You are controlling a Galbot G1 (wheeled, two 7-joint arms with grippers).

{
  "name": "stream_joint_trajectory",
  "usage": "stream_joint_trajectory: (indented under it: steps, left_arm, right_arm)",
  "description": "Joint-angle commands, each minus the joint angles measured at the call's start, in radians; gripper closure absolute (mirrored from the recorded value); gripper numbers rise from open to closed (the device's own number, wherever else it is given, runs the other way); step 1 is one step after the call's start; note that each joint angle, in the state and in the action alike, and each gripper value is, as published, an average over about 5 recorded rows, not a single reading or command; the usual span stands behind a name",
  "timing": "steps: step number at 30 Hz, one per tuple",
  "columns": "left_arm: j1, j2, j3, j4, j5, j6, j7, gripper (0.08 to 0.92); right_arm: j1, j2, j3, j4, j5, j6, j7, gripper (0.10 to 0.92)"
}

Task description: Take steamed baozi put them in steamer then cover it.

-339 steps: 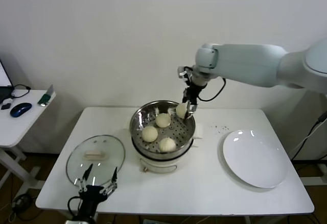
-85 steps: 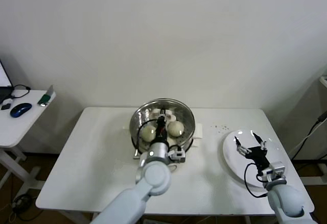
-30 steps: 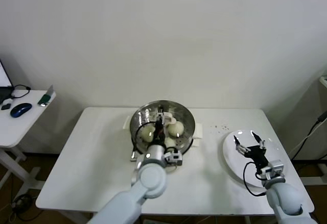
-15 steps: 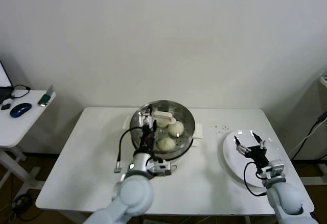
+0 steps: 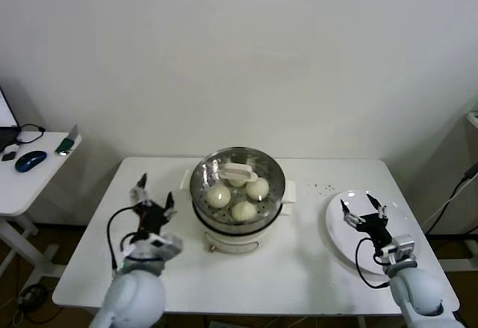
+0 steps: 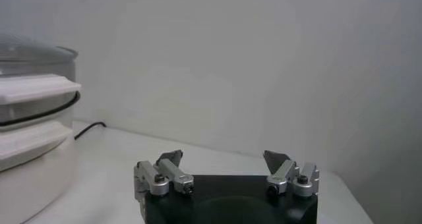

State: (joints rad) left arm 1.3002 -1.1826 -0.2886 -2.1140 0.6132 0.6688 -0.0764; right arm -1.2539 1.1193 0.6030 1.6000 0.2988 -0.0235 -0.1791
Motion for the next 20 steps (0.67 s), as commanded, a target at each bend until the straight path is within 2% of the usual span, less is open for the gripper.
stream_joint_trajectory:
  steps: [1,9,20]
  left_arm:
    - [0.196,-0.085,-0.414,0.137,-0.800,-0.779,-0.080,0.177]
    - [0.201,-0.125,-0.435,0.280,-0.861,-0.855,-0.003,0.177]
    - [0.210,-0.119,-0.424,0.295,-0.789,-0.852,0.024,0.177]
  right_arm:
    - [-0.013,0.014,0.009,0.013,-0.001,0.030,-0.012,0.203]
    - [-0.038,0.029,0.020,0.025,0.014,0.048,-0.026,0.203]
    - [-0.046,0.031,0.024,0.037,0.025,0.053,-0.034,0.203]
